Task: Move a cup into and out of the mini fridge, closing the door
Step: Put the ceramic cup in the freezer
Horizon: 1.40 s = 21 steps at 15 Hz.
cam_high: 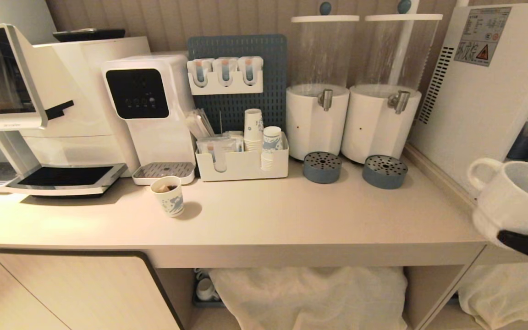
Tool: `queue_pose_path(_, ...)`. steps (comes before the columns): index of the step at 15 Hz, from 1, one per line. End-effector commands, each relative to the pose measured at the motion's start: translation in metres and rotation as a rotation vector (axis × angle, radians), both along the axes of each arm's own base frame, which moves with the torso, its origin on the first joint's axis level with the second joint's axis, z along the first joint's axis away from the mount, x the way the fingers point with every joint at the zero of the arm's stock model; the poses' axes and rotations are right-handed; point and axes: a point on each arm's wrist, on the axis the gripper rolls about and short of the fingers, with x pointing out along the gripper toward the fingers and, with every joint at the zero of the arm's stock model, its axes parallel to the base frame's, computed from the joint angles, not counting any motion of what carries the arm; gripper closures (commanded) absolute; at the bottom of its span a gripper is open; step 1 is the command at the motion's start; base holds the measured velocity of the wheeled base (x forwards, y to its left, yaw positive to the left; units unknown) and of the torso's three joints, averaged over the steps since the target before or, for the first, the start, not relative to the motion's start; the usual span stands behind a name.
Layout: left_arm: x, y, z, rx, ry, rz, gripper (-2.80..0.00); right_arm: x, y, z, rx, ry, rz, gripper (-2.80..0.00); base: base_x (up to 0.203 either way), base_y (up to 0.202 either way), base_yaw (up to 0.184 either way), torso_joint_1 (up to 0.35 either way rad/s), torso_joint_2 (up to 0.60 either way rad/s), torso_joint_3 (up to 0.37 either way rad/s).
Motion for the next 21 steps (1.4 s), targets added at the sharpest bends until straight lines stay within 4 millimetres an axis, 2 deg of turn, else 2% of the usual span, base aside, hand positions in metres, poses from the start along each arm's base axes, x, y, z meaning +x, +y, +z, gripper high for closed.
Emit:
queue_pose_path(1,0.000,0.000,0.000,0.002,0.001,0.000,0.00,-0.051,0.006,0.002,-0.013,-0.109,0.004,0.00,0.000,0.000,0.000,0.000,0.00,0.000)
queue_pose_path(5,0.000,0.000,0.000,0.005,0.001,0.002,0.00,-0.106,0.015,-0.020,0.002,-0.086,0.064,0.00,0.000,0.000,0.000,0.000,0.00,0.000)
queue_pose_path(9,0.000,0.000,0.000,0.003,0.001,0.002,0.00,-0.149,0.016,-0.042,0.012,-0.103,0.141,0.00,0.000,0.000,0.000,0.000,0.00,0.000)
queue_pose_path(12,0.000,0.000,0.000,0.002,0.001,0.002,0.00,-0.172,0.013,-0.065,0.006,-0.186,-0.004,0.00,0.000,0.000,0.000,0.000,0.00,0.000)
queue_pose_path(14,0.000,0.000,0.000,0.000,0.001,0.002,0.00,-0.173,0.008,-0.080,-0.016,-0.218,-0.272,0.00,0.000,0.000,0.000,0.000,0.00,0.000)
queue_pose_path(15,0.000,0.000,0.000,-0.003,0.002,0.002,0.00,-0.169,0.005,-0.081,-0.002,-0.235,-0.414,0.00,0.000,0.000,0.000,0.000,0.00,0.000)
queue_pose_path(17,0.000,0.000,0.000,-0.007,0.002,0.004,0.00,-0.155,0.002,-0.083,0.050,-0.362,-0.561,0.00,0.000,0.000,0.000,0.000,0.00,0.000)
queue_pose_path(21,0.000,0.000,0.000,-0.007,0.002,0.004,0.00,-0.136,-0.003,-0.110,0.066,-0.482,-0.751,0.00,0.000,0.000,0.000,0.000,0.00,0.000)
